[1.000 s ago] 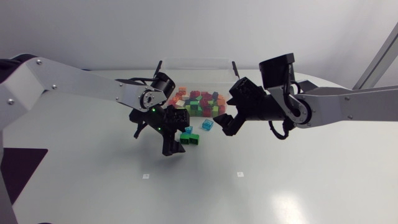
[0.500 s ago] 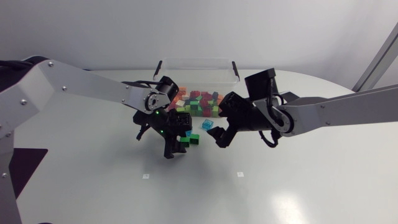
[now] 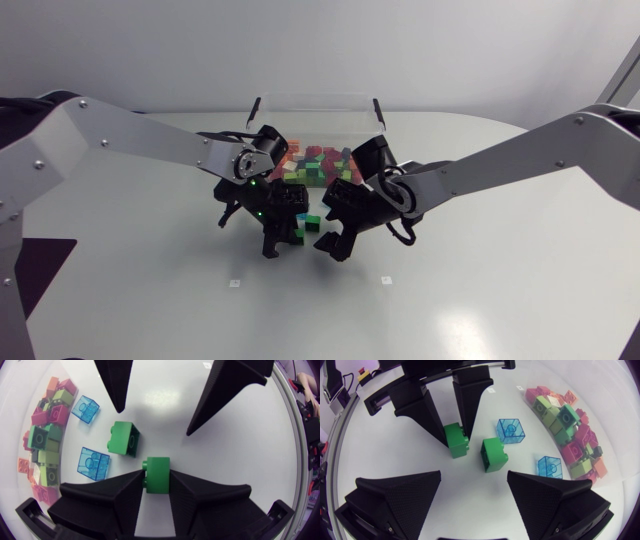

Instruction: Place the duplo bricks in the container

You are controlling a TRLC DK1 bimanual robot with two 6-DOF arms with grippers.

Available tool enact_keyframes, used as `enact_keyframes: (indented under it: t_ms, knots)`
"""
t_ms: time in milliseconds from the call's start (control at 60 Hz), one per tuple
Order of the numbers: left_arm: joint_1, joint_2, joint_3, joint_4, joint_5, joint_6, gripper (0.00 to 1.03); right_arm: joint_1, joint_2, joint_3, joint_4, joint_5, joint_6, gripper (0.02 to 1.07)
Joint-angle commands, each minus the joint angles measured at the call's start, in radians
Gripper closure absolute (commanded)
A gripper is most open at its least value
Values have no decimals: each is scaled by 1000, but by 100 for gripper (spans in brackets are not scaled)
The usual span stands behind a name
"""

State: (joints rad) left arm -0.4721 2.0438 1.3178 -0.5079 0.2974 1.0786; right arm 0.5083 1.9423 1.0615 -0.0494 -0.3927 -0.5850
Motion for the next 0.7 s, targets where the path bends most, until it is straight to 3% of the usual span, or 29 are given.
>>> enact_keyframes:
  t_ms: [0, 333, 683]
  knots:
    - [23, -43, -35, -26, -4, 35, 77, -8, 33, 52, -21, -12, -26, 11]
    - [58, -192, -63, -93, -3, 43, 77, -11, 103, 190, -171, -14, -64, 12]
    - [70, -341, -31, -147, 2, 11, 77, 10, 168, 344, -342, 8, -76, 36]
